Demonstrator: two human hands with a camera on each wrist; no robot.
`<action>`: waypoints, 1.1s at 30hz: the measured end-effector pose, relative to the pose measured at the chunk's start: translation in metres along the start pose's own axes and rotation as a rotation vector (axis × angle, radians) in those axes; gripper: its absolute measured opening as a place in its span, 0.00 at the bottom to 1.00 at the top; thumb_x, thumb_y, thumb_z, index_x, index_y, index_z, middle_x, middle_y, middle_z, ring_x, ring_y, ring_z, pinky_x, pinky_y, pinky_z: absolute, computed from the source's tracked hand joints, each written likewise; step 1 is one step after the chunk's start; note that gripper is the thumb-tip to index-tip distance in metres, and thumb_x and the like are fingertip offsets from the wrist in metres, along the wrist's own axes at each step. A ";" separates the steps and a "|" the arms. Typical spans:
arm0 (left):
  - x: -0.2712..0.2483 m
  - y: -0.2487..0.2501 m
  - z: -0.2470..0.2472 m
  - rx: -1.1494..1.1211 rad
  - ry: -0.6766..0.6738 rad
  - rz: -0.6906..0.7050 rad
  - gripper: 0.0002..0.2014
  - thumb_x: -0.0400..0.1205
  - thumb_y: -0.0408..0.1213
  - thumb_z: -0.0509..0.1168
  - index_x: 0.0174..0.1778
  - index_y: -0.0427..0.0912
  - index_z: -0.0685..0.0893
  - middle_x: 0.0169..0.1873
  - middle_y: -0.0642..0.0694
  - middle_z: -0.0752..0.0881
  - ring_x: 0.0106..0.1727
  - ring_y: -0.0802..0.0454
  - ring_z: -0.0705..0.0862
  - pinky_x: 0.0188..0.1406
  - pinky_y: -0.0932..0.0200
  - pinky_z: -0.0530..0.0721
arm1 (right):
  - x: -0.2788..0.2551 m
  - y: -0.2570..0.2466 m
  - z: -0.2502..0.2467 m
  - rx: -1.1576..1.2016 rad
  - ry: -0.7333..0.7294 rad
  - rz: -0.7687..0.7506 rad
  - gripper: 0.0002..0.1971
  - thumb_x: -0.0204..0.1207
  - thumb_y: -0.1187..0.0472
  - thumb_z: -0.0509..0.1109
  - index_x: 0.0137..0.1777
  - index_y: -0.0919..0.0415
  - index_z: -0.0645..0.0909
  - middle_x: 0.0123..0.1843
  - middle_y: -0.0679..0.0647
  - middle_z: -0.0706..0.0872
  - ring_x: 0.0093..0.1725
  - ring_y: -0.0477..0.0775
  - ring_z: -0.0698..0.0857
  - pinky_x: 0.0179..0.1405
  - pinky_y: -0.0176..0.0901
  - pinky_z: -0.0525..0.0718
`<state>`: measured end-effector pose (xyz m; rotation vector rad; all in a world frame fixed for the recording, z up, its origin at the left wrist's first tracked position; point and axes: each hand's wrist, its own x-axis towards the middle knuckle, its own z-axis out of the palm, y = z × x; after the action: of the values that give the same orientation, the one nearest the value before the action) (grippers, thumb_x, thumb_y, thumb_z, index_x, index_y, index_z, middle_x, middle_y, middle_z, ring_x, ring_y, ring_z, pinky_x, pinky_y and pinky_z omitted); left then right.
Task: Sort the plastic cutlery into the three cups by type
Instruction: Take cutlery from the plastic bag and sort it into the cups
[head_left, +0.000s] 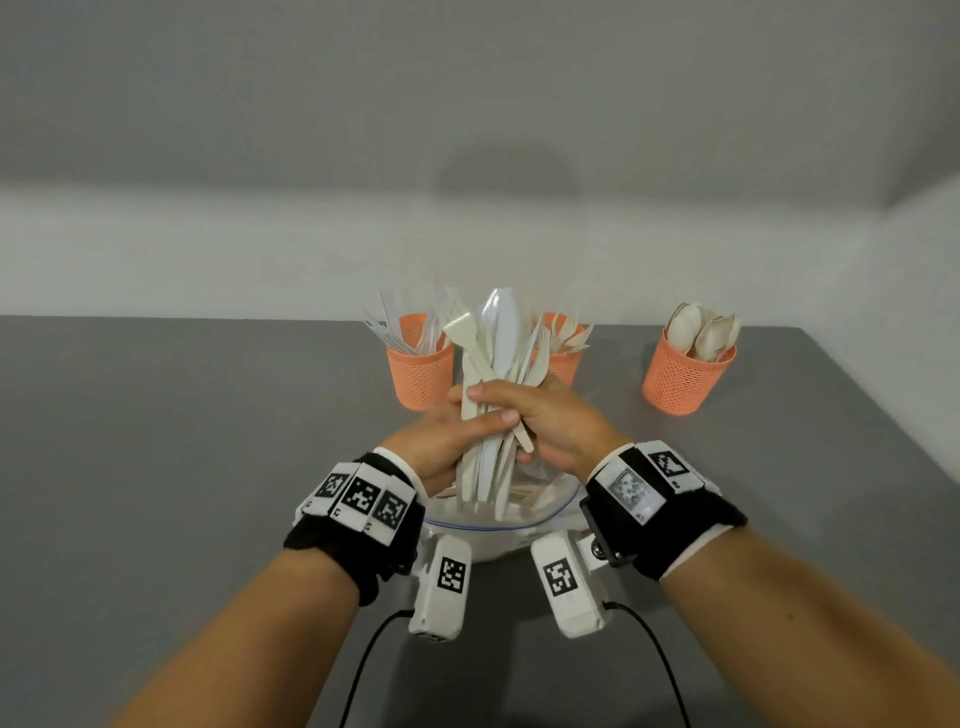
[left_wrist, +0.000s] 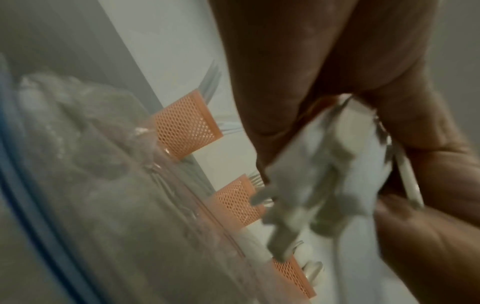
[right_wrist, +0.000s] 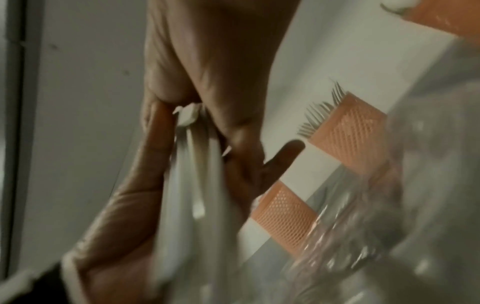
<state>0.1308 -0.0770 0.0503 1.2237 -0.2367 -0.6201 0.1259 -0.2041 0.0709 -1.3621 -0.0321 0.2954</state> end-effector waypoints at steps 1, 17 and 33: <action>-0.002 0.001 0.000 0.044 -0.015 -0.018 0.18 0.78 0.32 0.66 0.64 0.32 0.77 0.41 0.39 0.90 0.38 0.49 0.90 0.39 0.57 0.89 | -0.001 0.000 -0.003 -0.072 0.010 -0.007 0.14 0.72 0.66 0.73 0.57 0.67 0.83 0.44 0.60 0.90 0.40 0.54 0.89 0.36 0.46 0.88; 0.005 -0.001 -0.009 0.162 0.272 0.171 0.15 0.77 0.29 0.68 0.60 0.37 0.84 0.53 0.39 0.89 0.47 0.49 0.86 0.44 0.60 0.84 | 0.001 -0.002 0.004 -0.536 0.293 -0.243 0.47 0.71 0.65 0.75 0.83 0.50 0.47 0.31 0.51 0.84 0.33 0.43 0.85 0.45 0.38 0.86; 0.008 -0.001 -0.023 0.012 0.370 0.071 0.06 0.73 0.25 0.71 0.45 0.36 0.84 0.22 0.45 0.82 0.21 0.54 0.78 0.21 0.63 0.80 | 0.001 -0.006 0.010 -0.922 0.296 -0.259 0.39 0.77 0.68 0.62 0.83 0.58 0.43 0.32 0.54 0.78 0.31 0.53 0.81 0.35 0.49 0.84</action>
<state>0.1481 -0.0633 0.0399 1.3112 0.0270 -0.3224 0.1261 -0.1950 0.0786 -2.2782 -0.1060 -0.1799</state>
